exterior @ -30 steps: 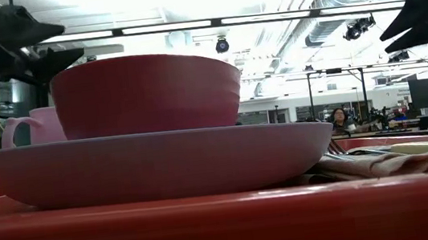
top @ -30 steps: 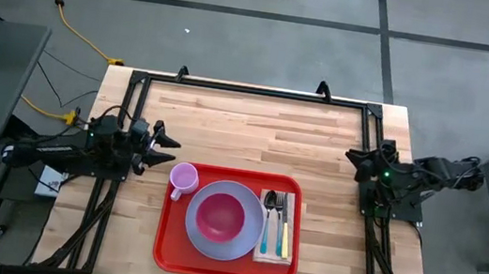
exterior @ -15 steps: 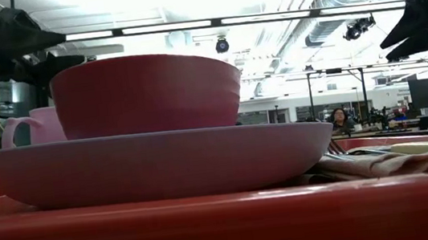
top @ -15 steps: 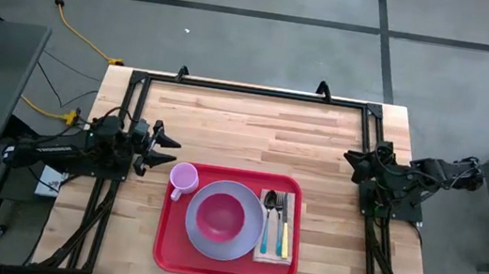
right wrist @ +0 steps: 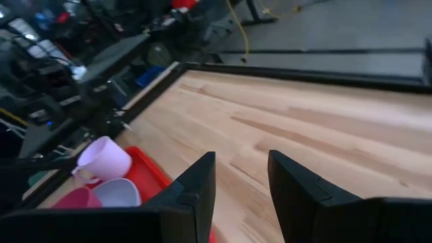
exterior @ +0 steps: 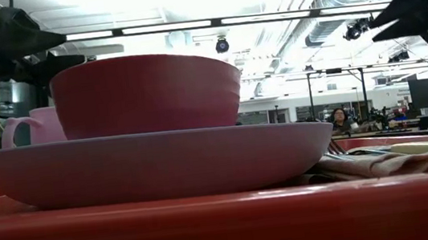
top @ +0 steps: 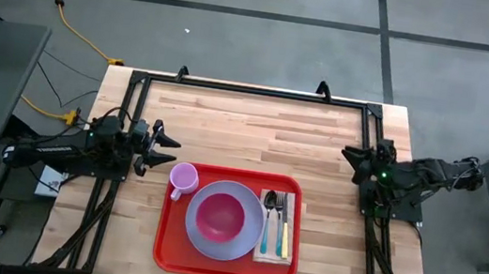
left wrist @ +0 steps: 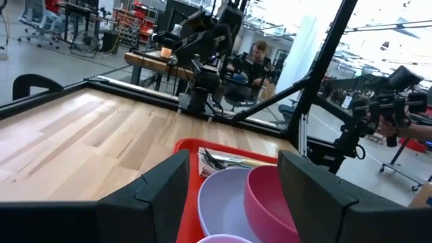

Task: Set up tray
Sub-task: Return to Home Position

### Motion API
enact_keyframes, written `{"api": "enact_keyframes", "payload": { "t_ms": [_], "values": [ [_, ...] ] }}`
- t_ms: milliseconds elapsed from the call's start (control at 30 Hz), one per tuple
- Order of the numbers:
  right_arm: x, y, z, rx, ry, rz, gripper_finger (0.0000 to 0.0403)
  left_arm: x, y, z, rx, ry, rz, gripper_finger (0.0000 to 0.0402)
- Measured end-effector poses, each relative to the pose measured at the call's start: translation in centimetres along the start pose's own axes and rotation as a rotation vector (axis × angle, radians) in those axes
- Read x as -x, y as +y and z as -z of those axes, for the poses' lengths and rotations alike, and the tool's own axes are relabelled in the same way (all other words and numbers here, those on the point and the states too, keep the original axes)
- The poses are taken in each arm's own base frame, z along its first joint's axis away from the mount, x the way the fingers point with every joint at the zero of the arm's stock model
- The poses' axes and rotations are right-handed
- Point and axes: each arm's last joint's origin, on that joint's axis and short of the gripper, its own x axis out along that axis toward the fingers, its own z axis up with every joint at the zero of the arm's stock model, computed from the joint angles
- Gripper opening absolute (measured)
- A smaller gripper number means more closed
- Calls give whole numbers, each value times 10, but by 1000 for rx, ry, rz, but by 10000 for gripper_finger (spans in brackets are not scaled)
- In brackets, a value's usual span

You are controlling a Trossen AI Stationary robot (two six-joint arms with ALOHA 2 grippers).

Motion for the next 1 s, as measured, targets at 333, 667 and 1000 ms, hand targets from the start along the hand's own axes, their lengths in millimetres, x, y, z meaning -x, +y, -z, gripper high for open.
{"api": "enact_keyframes", "payload": {
  "t_ms": [333,667,1000],
  "values": [
    [-21,13,19,25,-129,-184,113,0,0,0,-3,0,0,255],
    [-33,0,48,66,-153,-258,113,0,0,0,-23,4,14,255],
    [-30,-11,52,119,-33,-117,113,0,0,3,-71,32,8,255]
  ]
}}
